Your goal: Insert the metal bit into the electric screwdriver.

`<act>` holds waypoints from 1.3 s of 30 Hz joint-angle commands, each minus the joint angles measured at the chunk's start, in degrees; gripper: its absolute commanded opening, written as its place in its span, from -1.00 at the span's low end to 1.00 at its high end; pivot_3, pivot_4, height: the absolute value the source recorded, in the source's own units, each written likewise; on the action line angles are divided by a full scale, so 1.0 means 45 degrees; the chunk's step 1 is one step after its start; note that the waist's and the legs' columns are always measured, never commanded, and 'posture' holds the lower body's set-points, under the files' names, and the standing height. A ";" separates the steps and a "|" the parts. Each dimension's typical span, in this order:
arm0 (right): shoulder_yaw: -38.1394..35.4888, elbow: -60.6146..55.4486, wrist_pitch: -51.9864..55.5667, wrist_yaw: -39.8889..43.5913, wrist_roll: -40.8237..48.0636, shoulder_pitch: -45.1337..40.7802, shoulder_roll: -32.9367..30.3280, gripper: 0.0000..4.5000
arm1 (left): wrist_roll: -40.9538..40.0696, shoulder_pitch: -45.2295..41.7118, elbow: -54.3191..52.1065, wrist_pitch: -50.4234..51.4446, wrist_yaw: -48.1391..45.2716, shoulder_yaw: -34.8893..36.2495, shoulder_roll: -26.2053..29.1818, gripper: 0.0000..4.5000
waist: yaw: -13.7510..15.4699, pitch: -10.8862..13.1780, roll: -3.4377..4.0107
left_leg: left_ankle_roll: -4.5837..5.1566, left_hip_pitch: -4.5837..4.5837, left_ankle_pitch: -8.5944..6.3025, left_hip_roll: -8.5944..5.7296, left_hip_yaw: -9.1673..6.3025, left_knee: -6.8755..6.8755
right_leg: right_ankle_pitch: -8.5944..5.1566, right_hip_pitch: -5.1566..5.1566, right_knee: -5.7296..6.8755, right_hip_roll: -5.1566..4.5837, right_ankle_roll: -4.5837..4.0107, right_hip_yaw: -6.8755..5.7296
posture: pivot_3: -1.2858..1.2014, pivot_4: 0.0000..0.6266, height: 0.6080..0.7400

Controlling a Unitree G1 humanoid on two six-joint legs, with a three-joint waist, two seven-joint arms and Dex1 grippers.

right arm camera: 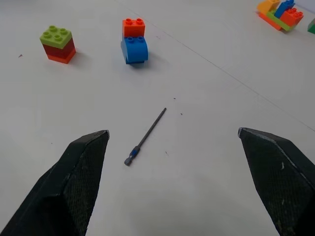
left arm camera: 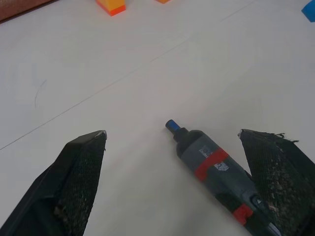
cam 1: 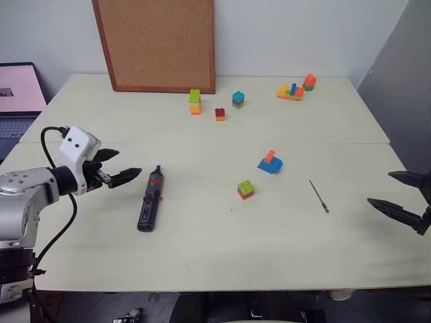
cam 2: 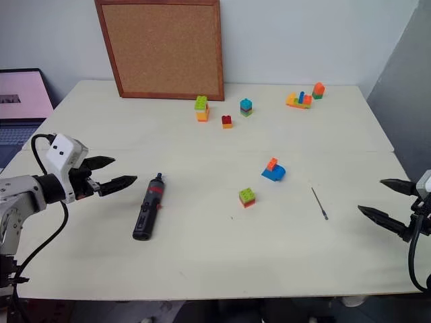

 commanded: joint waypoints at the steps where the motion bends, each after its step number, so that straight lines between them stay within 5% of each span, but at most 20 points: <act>1: -0.0185 -0.0276 -0.0015 0.0078 0.0141 -0.0100 -0.0181 0.97 | -0.0116 -0.0144 -0.0192 -0.0253 -0.0082 0.0412 0.0208 1.00 | 0.0000 0.0000 0.0000 | 0.0000 0.0000 0.0000 0.0000 0.0000 0.0000 | 0.0000 0.0000 0.0000 0.0000 0.0000 0.0000 | 0.03 -0.52 1.00; 17: 0.0659 -0.0035 -0.0159 -0.0065 -0.0062 -0.0855 -0.0248 0.97 | 0.0484 0.0087 -0.0569 -0.1448 -0.0161 0.0110 0.0382 1.00 | -0.0007 0.0000 0.0000 | 0.0001 0.0006 -0.0001 0.0010 0.0061 0.0000 | 0.0003 -0.0007 0.0002 0.0013 0.0003 0.0026 | 0.03 -0.52 1.00; 25: 0.1671 -0.0577 0.0509 -0.0492 0.0486 -0.2586 -0.0292 0.97 | -0.1031 -0.0320 -0.2810 -0.0654 -0.0939 -0.0316 -0.0095 1.00 | -0.0007 0.0000 0.0000 | 0.0001 0.0006 -0.0001 0.0010 0.0069 0.0002 | 0.0008 -0.0009 0.0003 0.0013 0.0011 0.0032 | 0.03 -0.52 1.00; 32: 0.6941 0.0922 0.0082 -0.2109 -0.1494 -0.7195 0.1720 0.97 | -0.1642 -0.1166 -0.4524 -0.0292 -0.1474 -0.2412 -0.1108 1.00 | -0.0166 -0.0002 -0.0006 | 0.0000 0.0023 0.0000 0.0004 0.0083 0.0015 | 0.0041 -0.0005 0.0008 0.0073 0.0024 0.0066 | 0.03 -0.52 1.00; 39: 0.9210 0.4937 -0.1880 -0.2372 -0.3393 -0.9434 0.3883 0.97 | -0.1755 -0.0855 -0.4941 -0.0319 -0.1480 -0.3126 -0.1799 1.00 | -0.0193 -0.0001 -0.0004 | 0.0001 -0.0015 0.0001 0.0017 0.0080 0.0014 | 0.0051 -0.0047 0.0006 0.0089 -0.0010 0.0066 | 0.03 -0.52 1.00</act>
